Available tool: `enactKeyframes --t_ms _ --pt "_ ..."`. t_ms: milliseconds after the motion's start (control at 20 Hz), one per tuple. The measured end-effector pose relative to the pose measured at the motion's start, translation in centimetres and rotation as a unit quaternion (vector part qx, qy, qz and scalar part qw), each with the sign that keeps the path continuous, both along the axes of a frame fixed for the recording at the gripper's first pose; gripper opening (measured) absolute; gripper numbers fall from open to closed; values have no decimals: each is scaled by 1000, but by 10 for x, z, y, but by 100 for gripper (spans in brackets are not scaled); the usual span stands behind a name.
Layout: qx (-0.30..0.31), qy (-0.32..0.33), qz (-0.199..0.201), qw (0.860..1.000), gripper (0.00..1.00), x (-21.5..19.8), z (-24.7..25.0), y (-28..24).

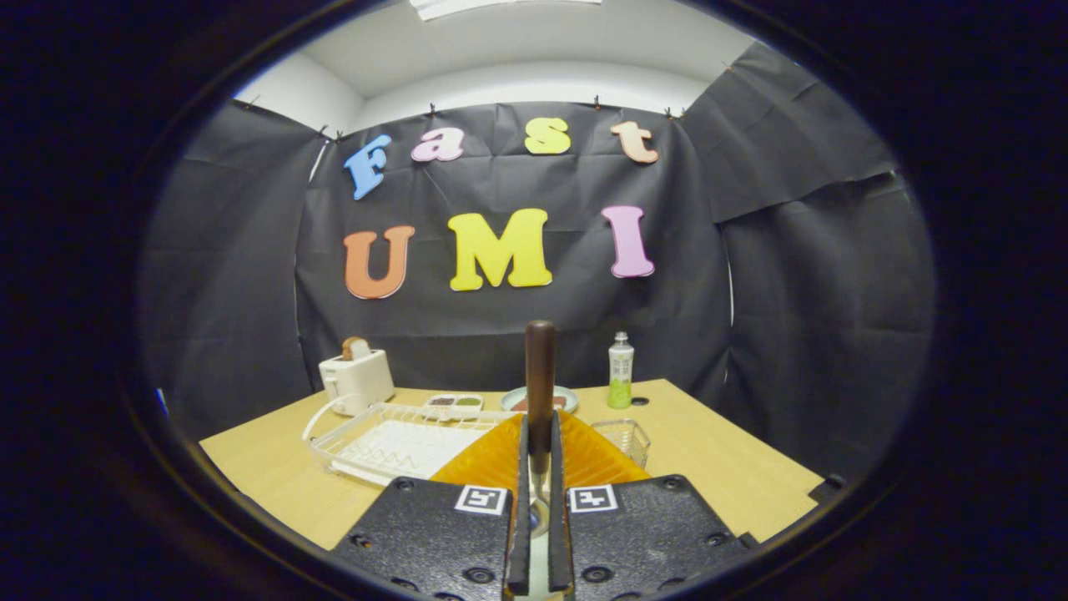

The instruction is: Take the plate from the dish rack, then take the spoon from the basket and place it into the plate.

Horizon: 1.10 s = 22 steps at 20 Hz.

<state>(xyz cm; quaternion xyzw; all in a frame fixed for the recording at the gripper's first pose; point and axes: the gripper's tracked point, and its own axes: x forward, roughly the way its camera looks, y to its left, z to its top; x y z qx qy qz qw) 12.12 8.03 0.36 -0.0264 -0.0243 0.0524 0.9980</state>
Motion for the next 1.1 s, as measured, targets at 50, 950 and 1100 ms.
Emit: enactKeyframes --t_ms 50,950,1100 --pt "2 7 3 1000 14 0 -14 7" --pt "-63 8 -5 998 52 -6 -83 50" --pt "-70 8 12 997 79 -22 -77 52"
